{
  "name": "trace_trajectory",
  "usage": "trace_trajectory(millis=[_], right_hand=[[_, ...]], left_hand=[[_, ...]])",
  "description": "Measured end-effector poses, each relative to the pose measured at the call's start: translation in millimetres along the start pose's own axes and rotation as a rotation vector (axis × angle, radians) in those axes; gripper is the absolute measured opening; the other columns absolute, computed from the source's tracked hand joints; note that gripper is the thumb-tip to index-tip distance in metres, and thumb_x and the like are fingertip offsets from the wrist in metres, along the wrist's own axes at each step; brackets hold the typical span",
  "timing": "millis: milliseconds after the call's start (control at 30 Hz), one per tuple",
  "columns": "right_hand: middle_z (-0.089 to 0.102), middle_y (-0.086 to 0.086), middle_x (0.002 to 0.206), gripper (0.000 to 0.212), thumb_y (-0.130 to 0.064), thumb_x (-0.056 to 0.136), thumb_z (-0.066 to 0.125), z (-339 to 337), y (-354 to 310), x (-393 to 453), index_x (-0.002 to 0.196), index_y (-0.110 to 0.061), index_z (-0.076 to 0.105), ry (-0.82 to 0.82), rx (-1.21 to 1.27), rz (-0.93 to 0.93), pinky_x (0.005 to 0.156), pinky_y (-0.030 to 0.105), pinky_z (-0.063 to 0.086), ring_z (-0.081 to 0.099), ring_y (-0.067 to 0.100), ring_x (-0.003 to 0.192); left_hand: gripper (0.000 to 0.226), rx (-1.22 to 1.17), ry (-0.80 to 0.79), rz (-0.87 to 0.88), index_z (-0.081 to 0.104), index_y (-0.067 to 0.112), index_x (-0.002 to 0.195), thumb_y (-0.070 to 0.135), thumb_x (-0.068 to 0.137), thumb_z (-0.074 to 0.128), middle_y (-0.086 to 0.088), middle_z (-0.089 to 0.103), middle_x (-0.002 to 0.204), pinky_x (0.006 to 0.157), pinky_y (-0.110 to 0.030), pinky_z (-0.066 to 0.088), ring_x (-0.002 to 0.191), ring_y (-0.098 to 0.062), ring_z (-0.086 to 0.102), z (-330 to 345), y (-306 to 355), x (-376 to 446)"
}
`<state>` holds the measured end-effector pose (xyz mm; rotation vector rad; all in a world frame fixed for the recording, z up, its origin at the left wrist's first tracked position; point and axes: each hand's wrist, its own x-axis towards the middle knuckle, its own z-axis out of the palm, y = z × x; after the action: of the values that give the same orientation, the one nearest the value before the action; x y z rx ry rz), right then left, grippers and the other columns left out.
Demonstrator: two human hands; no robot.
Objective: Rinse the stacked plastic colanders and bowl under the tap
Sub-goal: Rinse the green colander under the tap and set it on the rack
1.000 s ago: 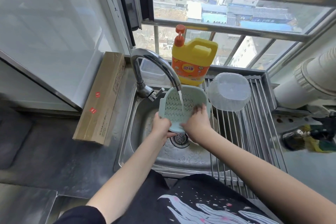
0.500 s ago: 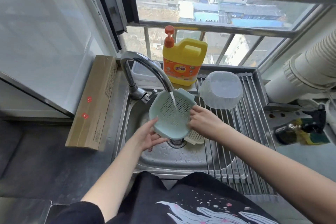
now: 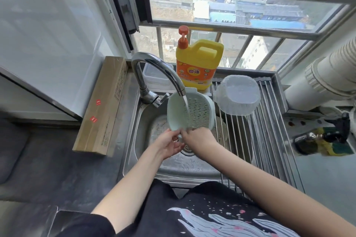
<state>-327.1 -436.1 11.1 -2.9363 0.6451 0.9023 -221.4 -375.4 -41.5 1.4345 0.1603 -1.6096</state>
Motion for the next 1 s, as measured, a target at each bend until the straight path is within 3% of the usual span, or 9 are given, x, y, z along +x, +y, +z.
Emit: trace_trajectory(millis=[67, 167, 300, 400, 500, 667, 800, 900, 1000], right_hand=[[0.061, 0.005, 0.120, 0.050, -0.012, 0.093, 0.051, -1.9, 9.4, -2.3, 0.141, -0.015, 0.036, 0.055, -0.083, -0.100, 0.066, 0.034, 0.040, 0.063, 0.029, 0.105], [0.067, 0.001, 0.111, 0.045, -0.010, 0.094, 0.047, -2.9, 21.4, -7.7, 0.136, -0.026, 0.046, 0.088, -0.195, -0.198, 0.081, 0.033, 0.042, 0.064, 0.023, 0.103], [0.073, 0.004, 0.096, 0.031, -0.006, 0.091, 0.042, 0.6, 31.2, -8.7, 0.111, -0.018, 0.062, 0.189, -0.291, -0.246, 0.093, 0.036, 0.034, 0.067, 0.022, 0.088], [0.061, 0.018, 0.123, 0.037, -0.010, 0.096, 0.034, 8.6, 33.8, -10.0, 0.130, -0.004, 0.048, 0.181, -0.320, -0.074, 0.114, 0.045, 0.016, 0.056, 0.033, 0.115], [0.031, 0.026, 0.149, 0.059, -0.025, 0.097, 0.041, 11.5, 23.5, -17.3, 0.145, 0.004, 0.021, 0.037, -0.306, 0.135, 0.115, 0.052, -0.008, 0.022, 0.039, 0.142], [0.009, 0.014, 0.159, 0.077, 0.007, 0.087, 0.039, 13.7, 17.8, -31.3, 0.153, -0.011, 0.005, -0.074, 0.291, -0.088, 0.118, 0.039, 0.001, 0.006, 0.029, 0.147], [0.009, 0.015, 0.159, 0.079, -0.001, 0.089, 0.045, 23.4, 26.3, -17.3, 0.152, -0.007, -0.002, 0.085, 0.167, 0.129, 0.117, 0.041, -0.011, 0.002, 0.025, 0.148], [0.049, 0.018, 0.141, 0.069, -0.012, 0.090, 0.045, 18.7, 20.8, -9.6, 0.151, -0.008, 0.015, 0.034, 0.228, 0.125, 0.116, 0.040, -0.015, 0.033, 0.025, 0.140], [0.066, 0.013, 0.118, 0.059, -0.013, 0.087, 0.045, -1.0, 12.5, -3.3, 0.144, -0.014, 0.031, 0.155, 0.501, 0.221, 0.118, 0.040, 0.010, 0.056, 0.027, 0.120]], left_hand=[[0.023, 0.123, 0.000, -0.024, 0.052, 0.016, 0.106, -0.001, 0.090, 0.054, -0.007, 0.065, 0.091, 0.049, -0.026, 0.057, 0.062, -0.020, 0.067, -8.4, -0.9, 0.6], [0.048, 0.246, 0.044, -0.032, 0.047, 0.008, 0.125, -0.006, 0.082, 0.062, -0.018, 0.068, 0.108, 0.056, -0.034, 0.060, 0.074, -0.027, 0.070, -12.6, 2.1, 2.6], [0.033, 0.024, 0.115, 0.055, 0.046, 0.010, 0.126, 0.019, 0.095, 0.054, -0.016, 0.063, 0.102, 0.070, -0.052, 0.057, 0.082, -0.036, 0.066, -3.2, 16.2, 4.5], [0.034, 0.012, 0.272, 0.196, 0.046, 0.009, 0.129, 0.018, 0.097, 0.050, -0.020, 0.058, 0.120, 0.060, -0.051, 0.057, 0.099, -0.043, 0.061, 5.4, 21.2, 13.7], [0.032, 0.002, 0.369, 0.256, 0.048, 0.012, 0.129, 0.016, 0.097, 0.049, -0.017, 0.058, 0.120, 0.047, -0.042, 0.058, 0.100, -0.042, 0.062, 18.6, 16.9, 19.0], [0.028, 0.049, 0.467, 0.273, 0.053, 0.022, 0.121, 0.011, 0.095, 0.047, -0.011, 0.059, 0.119, 0.063, -0.054, 0.058, 0.101, -0.041, 0.062, 18.1, 0.8, 26.8], [0.036, 0.069, 0.421, 0.285, 0.045, 0.021, 0.130, 0.012, 0.095, 0.049, -0.007, 0.055, 0.123, 0.061, -0.050, 0.059, 0.105, -0.039, 0.061, 15.1, -5.6, 24.1], [0.034, -0.016, 0.278, 0.240, 0.043, 0.016, 0.129, 0.012, 0.096, 0.051, -0.008, 0.056, 0.120, 0.069, -0.052, 0.057, 0.103, -0.036, 0.060, 18.9, -9.4, 16.8], [0.023, -0.092, 0.131, 0.208, 0.050, 0.013, 0.120, 0.011, 0.097, 0.049, -0.008, 0.064, 0.098, 0.053, -0.038, 0.057, 0.079, -0.024, 0.064, 32.9, -11.0, 5.8]])
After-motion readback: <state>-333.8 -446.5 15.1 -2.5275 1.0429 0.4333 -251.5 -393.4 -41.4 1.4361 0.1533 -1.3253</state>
